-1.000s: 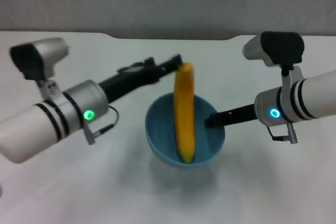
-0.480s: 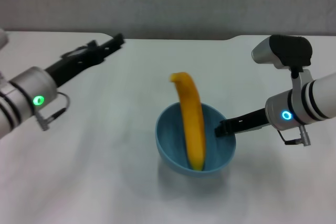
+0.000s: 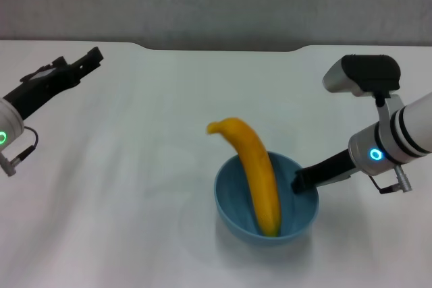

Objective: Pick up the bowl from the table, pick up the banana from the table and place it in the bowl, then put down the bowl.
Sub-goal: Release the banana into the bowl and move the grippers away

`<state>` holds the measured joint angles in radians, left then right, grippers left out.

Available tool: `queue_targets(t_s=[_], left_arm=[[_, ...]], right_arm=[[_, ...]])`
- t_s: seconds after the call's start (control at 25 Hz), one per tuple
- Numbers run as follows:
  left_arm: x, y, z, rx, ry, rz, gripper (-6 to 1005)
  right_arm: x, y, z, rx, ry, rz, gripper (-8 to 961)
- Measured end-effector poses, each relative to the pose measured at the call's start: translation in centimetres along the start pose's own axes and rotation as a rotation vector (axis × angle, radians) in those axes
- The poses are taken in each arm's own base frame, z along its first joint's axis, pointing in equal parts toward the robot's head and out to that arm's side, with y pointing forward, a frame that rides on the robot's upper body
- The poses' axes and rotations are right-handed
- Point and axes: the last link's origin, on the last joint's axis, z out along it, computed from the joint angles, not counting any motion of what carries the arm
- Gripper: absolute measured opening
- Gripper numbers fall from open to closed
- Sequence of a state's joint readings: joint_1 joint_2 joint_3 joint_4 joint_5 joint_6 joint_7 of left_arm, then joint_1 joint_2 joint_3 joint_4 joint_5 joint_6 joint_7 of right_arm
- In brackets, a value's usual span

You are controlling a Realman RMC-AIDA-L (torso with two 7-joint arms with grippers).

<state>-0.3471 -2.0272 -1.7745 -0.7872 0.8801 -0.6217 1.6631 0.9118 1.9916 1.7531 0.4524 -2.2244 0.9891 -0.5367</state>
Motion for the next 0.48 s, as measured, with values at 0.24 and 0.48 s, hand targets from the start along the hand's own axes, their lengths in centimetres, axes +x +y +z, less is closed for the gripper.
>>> queue_targets(t_s=[0.24, 0.48], left_arm=[[-1.1, -0.1, -0.3, 0.003, -0.028, -0.006, 907], [-1.9, -0.1, -0.2, 0.002, -0.052, -0.010, 906]], right_arm=[[0.1, 0.0, 0.3, 0.018, 0.006, -0.012, 34], [-0.8, -0.7, 0.2, 0.079, -0.033, -0.052, 34]])
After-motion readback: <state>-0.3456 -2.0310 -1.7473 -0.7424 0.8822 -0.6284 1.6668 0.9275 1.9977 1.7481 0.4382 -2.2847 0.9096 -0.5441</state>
